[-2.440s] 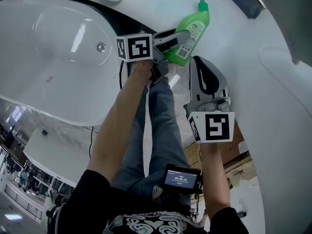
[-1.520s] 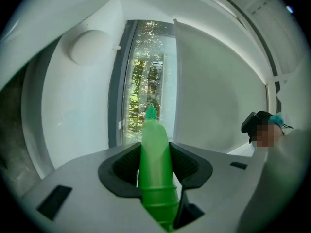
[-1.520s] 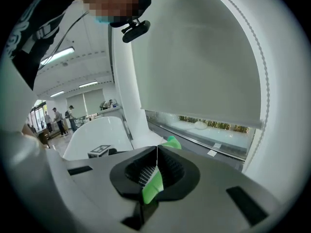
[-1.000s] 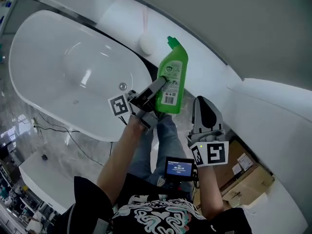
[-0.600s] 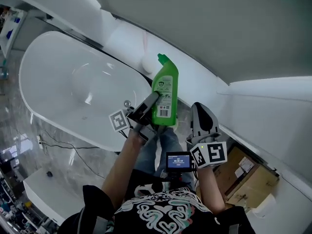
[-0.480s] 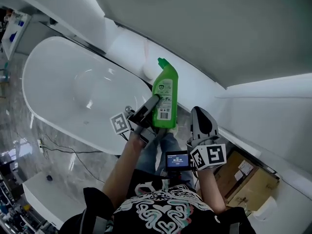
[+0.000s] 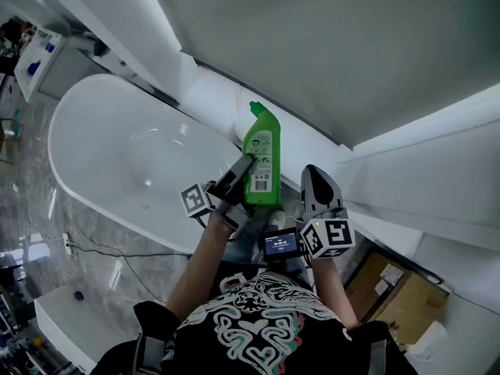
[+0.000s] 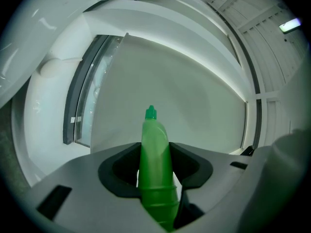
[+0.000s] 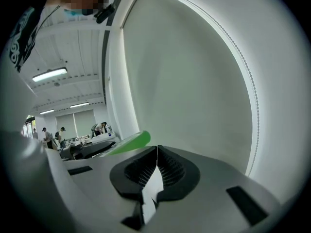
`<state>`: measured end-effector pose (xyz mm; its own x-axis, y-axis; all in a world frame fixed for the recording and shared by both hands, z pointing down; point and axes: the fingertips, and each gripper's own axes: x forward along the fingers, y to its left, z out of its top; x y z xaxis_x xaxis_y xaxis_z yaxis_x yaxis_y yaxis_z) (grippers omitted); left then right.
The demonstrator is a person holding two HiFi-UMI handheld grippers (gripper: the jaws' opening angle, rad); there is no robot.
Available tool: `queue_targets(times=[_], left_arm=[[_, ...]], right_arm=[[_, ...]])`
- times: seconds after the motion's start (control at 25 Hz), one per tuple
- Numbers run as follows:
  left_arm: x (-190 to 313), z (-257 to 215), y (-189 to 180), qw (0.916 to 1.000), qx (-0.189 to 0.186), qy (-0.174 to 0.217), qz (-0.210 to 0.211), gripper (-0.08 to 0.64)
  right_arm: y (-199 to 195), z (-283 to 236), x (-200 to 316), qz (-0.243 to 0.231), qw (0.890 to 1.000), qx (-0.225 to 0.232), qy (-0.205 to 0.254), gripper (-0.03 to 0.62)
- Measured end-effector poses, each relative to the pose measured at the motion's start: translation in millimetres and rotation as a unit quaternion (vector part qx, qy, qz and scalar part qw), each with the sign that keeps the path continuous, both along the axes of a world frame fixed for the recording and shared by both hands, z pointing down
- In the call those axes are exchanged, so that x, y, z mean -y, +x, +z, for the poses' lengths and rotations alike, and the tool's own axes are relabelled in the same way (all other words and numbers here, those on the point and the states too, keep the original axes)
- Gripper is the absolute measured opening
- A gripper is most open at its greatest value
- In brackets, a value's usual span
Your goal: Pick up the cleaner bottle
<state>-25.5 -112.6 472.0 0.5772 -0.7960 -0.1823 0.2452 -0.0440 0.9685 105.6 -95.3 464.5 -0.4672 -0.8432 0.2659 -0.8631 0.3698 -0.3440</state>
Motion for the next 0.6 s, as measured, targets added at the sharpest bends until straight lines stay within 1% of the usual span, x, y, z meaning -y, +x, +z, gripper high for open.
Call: queue_targets(times=[0.24,0.4,0.6], left_arm=[[-2.7,-12.5,2.9,0.9998,-0.004,-0.007,-0.016,0.181],[-5.9,-22.9,2.6,0.9998,0.007,-0.001,-0.018,0.181],[-7.5,-26.6,3.2,0.9996,0.003,0.001,-0.027,0.181]], right_arm=[[8.5,-5.5,0.3,-0.001,1.000,0.015,0.011,0.028],[8.3,-10.8,-1.6,-0.010,1.000,-0.001,0.017,0.028],[10.8,-14.2,1.8,-0.008,1.000,-0.009,0.025,0.028]])
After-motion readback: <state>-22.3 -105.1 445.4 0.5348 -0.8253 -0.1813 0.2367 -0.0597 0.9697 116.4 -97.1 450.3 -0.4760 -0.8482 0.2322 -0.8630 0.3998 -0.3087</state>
